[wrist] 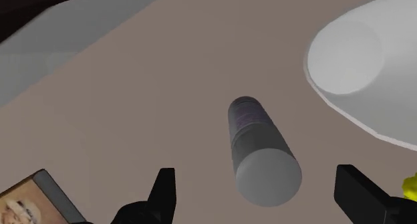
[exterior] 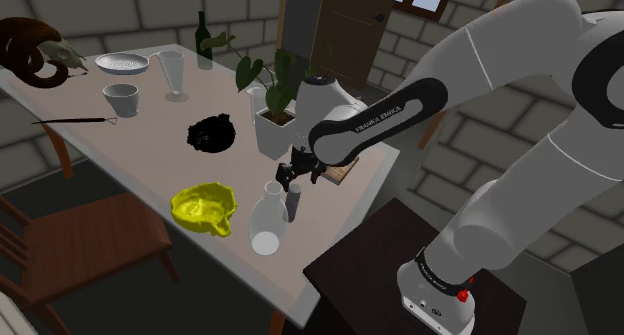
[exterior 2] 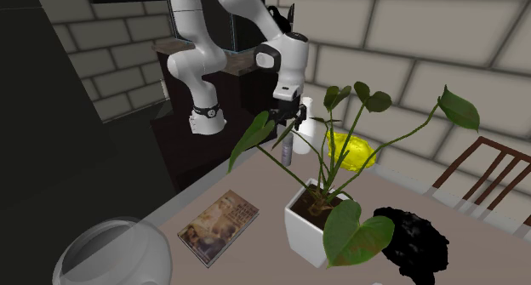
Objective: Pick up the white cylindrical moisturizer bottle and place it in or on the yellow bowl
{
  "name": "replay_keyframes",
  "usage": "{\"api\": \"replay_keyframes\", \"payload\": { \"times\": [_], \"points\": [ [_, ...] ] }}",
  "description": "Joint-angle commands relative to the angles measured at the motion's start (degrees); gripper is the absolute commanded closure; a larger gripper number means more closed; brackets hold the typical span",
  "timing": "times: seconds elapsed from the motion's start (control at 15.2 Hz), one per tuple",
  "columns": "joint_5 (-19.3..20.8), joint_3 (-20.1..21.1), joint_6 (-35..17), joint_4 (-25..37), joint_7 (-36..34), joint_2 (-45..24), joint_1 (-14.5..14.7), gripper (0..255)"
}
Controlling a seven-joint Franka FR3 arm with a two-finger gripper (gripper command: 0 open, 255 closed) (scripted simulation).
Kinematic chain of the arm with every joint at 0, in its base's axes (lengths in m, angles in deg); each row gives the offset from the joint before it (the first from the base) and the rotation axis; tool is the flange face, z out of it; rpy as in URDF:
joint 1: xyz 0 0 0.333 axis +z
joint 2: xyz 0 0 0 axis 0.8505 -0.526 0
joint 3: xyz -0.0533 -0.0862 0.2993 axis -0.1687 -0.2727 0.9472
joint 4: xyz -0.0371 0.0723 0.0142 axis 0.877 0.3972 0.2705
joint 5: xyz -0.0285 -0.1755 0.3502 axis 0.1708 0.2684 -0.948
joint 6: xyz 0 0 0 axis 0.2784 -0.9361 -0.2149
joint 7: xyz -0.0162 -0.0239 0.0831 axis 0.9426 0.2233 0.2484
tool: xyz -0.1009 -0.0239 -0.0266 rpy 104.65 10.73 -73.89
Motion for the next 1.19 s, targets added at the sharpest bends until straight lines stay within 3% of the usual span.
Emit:
{"api": "replay_keyframes", "payload": {
  "times": [0.0, 0.46, 0.99, 1.06, 1.12],
  "points": [
    [0.87, 0.63, -1.7, 0.97, -1.98, -2.91, 0.22, 0],
    [4.71, 0.26, -8.0, -0.1, -4.74, -8.58, -0.04, 0],
    [4.7, 0.23, -8.0, -0.1, -4.73, -8.57, 0.0, 0],
    [4.7, 0.23, -8.0, -0.1, -4.73, -8.57, 0.0, 255],
    [4.7, 0.23, -8.0, -0.1, -4.73, -8.57, 0.0, 255]
  ]
}}
